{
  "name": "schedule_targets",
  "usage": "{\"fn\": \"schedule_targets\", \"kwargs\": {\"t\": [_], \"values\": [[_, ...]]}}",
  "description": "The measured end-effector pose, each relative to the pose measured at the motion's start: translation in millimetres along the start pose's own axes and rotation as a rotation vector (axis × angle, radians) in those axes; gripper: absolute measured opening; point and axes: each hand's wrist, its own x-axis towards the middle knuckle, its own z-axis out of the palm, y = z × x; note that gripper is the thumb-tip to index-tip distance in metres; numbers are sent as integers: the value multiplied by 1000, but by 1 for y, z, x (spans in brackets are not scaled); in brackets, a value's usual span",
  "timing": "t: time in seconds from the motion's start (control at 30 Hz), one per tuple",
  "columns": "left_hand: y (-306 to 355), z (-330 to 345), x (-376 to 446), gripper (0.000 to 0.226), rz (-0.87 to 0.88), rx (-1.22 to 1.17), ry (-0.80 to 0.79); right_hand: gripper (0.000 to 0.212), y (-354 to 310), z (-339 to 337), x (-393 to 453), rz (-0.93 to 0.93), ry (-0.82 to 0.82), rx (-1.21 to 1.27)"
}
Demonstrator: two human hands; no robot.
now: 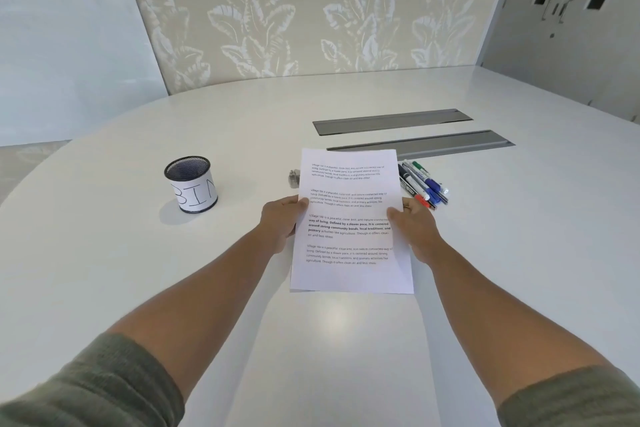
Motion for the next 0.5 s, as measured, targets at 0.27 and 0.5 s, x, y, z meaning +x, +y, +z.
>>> {"fn": "schedule_targets", "kwargs": {"t": [0.27, 0.5], "values": [[-7, 20, 27, 9, -56, 44, 53, 16, 18, -11, 15, 35, 67, -30], [-3, 33, 55, 12, -98, -28, 138, 13, 23, -11, 25, 76, 126, 7]]}}
